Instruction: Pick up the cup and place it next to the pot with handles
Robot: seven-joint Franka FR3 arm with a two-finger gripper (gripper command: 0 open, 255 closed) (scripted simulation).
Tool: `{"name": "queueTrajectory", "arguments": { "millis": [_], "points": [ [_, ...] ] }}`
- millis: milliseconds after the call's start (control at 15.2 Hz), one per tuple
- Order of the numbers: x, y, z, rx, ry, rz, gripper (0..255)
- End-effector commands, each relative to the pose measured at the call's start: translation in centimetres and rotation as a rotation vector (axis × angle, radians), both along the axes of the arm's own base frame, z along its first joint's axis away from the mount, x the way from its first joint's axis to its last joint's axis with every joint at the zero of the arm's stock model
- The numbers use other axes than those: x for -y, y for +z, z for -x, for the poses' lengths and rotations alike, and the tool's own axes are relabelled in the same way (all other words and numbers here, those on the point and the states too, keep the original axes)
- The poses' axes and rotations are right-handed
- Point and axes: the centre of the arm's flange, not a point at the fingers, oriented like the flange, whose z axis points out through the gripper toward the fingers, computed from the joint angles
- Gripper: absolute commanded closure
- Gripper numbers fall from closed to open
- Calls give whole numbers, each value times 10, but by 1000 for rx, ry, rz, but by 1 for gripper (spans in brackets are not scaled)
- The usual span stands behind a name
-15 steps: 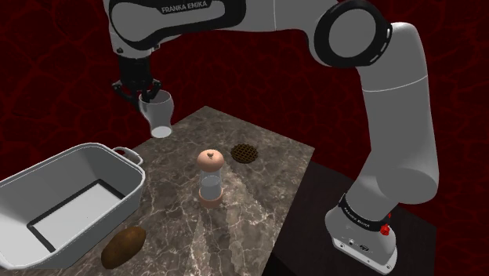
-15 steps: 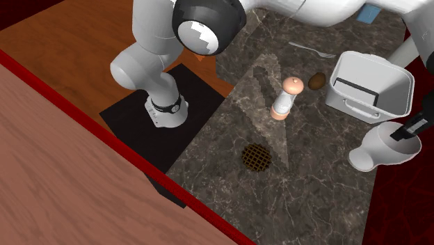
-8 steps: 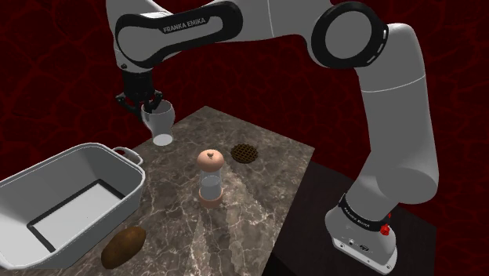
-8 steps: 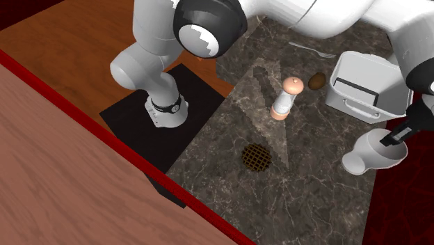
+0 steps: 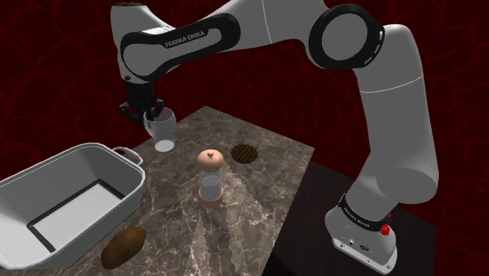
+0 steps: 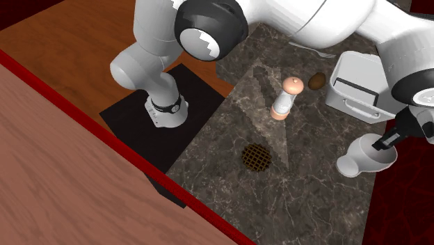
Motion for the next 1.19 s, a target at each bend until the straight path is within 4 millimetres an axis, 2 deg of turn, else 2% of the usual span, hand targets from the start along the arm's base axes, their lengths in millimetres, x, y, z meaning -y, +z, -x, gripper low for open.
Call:
{"name": "queueTrajectory", "arguments": {
  "millis": [0, 198, 264, 594, 858, 1122],
  "points": [
    [0, 0, 0, 1, 0, 0, 255],
    [0, 0, 0, 1, 0, 0, 255],
    [0, 0, 0, 1, 0, 0, 0],
    [0, 0, 0, 1, 0, 0, 0],
    [3, 50, 4, 1, 0, 0, 0],
    [3, 50, 4, 1, 0, 0, 0]
  ]
}}
